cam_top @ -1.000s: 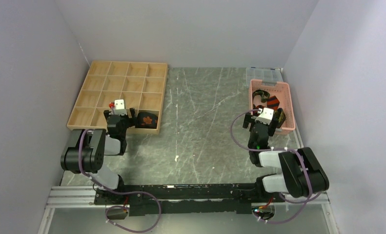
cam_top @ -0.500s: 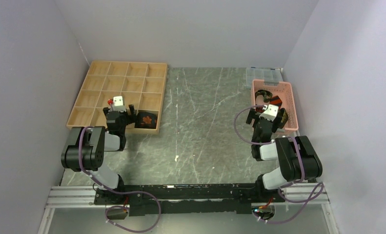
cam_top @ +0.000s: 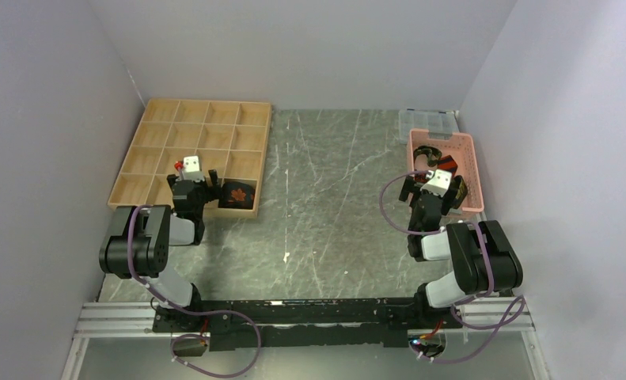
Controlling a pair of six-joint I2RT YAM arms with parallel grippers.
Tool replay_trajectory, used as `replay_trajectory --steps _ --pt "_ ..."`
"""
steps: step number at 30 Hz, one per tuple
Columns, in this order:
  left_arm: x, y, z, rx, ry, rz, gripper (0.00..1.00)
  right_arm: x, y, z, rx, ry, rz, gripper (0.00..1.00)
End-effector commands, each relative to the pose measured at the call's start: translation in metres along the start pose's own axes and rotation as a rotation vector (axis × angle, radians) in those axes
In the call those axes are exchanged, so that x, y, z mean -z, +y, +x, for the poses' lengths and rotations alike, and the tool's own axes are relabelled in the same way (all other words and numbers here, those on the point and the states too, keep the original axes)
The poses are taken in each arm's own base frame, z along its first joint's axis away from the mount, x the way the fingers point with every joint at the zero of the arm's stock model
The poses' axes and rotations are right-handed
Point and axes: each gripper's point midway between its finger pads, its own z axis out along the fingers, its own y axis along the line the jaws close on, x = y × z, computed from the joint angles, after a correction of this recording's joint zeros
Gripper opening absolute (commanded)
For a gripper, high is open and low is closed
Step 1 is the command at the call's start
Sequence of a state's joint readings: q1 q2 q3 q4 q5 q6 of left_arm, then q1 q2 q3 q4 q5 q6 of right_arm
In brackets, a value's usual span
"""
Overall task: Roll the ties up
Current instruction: Reset both arms
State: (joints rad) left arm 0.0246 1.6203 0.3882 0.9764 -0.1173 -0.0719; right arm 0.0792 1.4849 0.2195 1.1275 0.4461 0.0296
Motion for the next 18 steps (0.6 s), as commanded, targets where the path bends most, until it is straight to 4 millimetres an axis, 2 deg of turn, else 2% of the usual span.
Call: replay_trajectory --steps 1,18 --pt "-0.0007 0.0213 0.0066 0.001 0.026 -0.096 0.94 -0.0048 0.0011 -0.0139 -0.053 -0.046 0.004 1.00" --pt "-0.0024 0.0214 0.0072 0.008 0.035 -0.086 0.94 -0.0048 0.0013 -0.0137 -0.054 -0.046 0.004 1.00"
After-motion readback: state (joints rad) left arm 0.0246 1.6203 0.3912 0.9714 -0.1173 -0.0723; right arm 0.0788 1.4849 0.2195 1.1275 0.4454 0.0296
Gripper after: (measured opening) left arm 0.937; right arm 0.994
